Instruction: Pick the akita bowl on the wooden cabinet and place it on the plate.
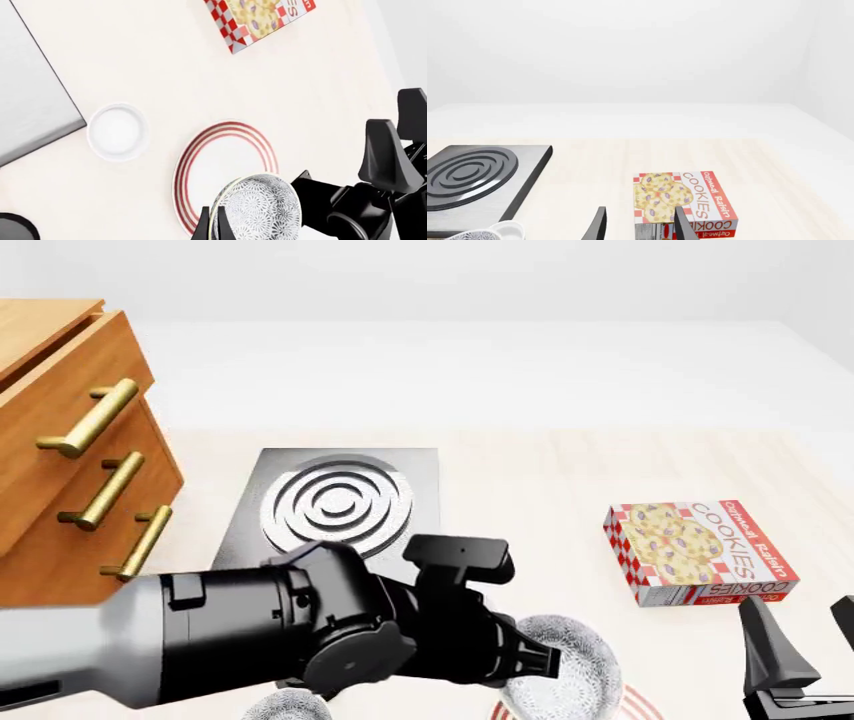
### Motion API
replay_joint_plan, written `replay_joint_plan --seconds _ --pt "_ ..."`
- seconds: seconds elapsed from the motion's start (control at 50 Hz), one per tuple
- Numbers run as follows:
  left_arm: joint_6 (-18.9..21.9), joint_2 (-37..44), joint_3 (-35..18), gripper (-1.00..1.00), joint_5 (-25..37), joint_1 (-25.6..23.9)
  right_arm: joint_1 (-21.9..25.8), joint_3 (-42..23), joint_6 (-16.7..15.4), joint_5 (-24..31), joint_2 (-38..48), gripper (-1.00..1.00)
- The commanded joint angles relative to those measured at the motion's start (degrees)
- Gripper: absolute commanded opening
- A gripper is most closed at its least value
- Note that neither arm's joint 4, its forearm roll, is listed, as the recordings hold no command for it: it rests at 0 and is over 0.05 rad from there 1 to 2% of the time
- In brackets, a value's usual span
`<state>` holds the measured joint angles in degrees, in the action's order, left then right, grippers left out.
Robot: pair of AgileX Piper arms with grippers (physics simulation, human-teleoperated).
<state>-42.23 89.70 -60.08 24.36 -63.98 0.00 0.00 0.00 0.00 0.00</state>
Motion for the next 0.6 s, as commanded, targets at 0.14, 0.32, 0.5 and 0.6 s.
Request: replay_joint_plan --seconds 0.14,0.32,0.5,0.6 --pt "-0.49 1.29 0.10 -1.00 -1.26 0.22 0.00 0.00 0.00 0.00 0.00 1.00" --pt "-0.74 2.23 -0.15 -1.00 -1.71 0.16 0.00 0.00 0.00 0.00 0.00 1.00" --pt "-1.27 3.65 -0.56 -1.00 -2.38 -0.46 0.00 0.00 0.00 0.00 0.00 1.00" --pt "-1.47 4.42 -0.82 -1.00 -2.75 -0.68 0.00 0.00 0.00 0.00 0.00 1.00"
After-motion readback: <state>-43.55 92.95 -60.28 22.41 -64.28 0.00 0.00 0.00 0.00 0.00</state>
